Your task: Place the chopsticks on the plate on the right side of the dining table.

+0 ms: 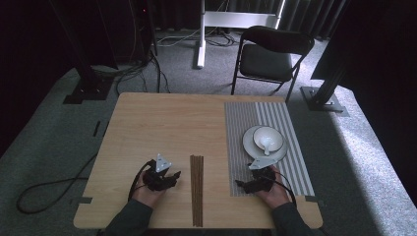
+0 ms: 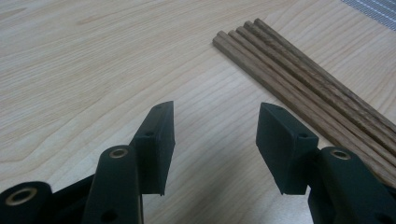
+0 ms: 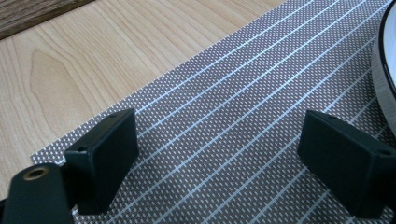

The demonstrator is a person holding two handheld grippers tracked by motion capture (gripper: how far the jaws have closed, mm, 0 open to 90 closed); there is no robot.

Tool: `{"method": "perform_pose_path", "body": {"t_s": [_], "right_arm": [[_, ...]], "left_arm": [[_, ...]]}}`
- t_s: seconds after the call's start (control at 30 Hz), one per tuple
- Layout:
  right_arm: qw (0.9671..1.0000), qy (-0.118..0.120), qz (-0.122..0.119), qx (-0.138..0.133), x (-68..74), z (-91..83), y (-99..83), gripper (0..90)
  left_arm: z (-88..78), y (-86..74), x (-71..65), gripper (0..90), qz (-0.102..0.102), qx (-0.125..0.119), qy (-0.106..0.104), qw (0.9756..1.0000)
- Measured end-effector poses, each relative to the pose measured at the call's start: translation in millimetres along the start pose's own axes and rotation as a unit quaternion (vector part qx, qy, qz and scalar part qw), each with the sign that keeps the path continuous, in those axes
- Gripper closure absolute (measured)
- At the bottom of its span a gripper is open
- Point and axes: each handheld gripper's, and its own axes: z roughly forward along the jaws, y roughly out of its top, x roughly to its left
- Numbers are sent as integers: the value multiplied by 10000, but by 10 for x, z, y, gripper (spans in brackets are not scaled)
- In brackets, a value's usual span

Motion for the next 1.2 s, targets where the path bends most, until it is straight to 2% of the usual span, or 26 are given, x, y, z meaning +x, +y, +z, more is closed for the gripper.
{"method": "perform_pose_path", "body": {"t_s": [0.3, 0.4, 1.03, 1.2], "right_arm": [[10000, 0, -1, 0, 0, 0, 0, 112], [10000, 0, 1, 0, 0, 0, 0, 112], [10000, -1, -1, -1, 0, 0, 0, 112], [10000, -1, 2, 0, 0, 0, 0, 111]], "left_arm": [[-15, -4, -71, 466, 65, -40, -66, 9999], [-23, -3, -113, 458, 74, -66, -148, 9998], [41, -10, -395, 452, 457, 14, -467, 9979], [52, -12, -429, 452, 468, 6, -538, 9975]]}}
